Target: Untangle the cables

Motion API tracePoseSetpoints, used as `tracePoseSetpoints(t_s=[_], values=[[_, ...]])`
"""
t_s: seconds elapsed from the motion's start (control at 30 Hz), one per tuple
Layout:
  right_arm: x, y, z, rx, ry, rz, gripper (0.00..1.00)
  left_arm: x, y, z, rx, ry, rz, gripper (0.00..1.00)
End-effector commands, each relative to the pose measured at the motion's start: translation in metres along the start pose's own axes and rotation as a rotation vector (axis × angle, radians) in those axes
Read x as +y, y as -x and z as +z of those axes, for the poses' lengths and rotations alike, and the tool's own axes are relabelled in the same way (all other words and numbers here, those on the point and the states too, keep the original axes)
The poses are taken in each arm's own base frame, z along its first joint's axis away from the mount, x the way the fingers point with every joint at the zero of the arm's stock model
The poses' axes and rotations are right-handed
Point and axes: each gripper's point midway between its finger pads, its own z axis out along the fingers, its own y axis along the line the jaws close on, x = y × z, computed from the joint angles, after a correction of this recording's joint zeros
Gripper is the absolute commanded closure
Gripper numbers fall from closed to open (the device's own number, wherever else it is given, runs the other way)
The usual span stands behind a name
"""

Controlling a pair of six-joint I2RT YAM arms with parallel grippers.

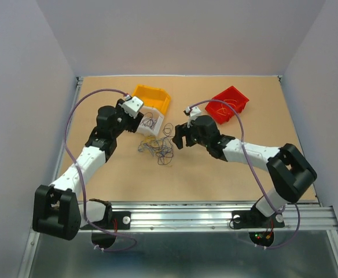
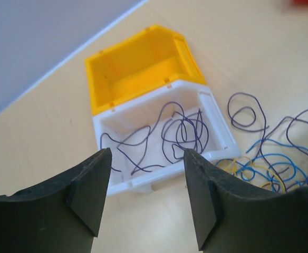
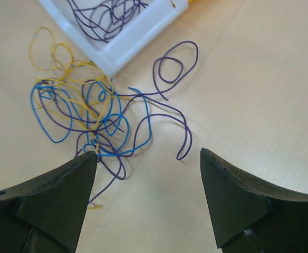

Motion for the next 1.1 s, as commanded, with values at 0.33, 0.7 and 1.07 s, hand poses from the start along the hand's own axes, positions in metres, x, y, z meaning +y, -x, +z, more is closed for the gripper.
tracePoseSetpoints(t_s=[0.33,0.7,1.07], values=[[-0.024,-0.006,0.070,0.120,-0.150,-0.032,0.30,0.018,0.062,-0.040,-0.316,0.144,0.040,0.01],[-0.037,-0.039,0.059,0.275,-0.206,-0.064,0.99,0.000,0.073,-0.053,-0.398,0.071,0.073,0.01],[-0.002,0.042,-0.028,-0.080,-0.052,-0.002,0.99,-0.067,0.089,-0.100,-0.644,-0.191,0.312,0.01]])
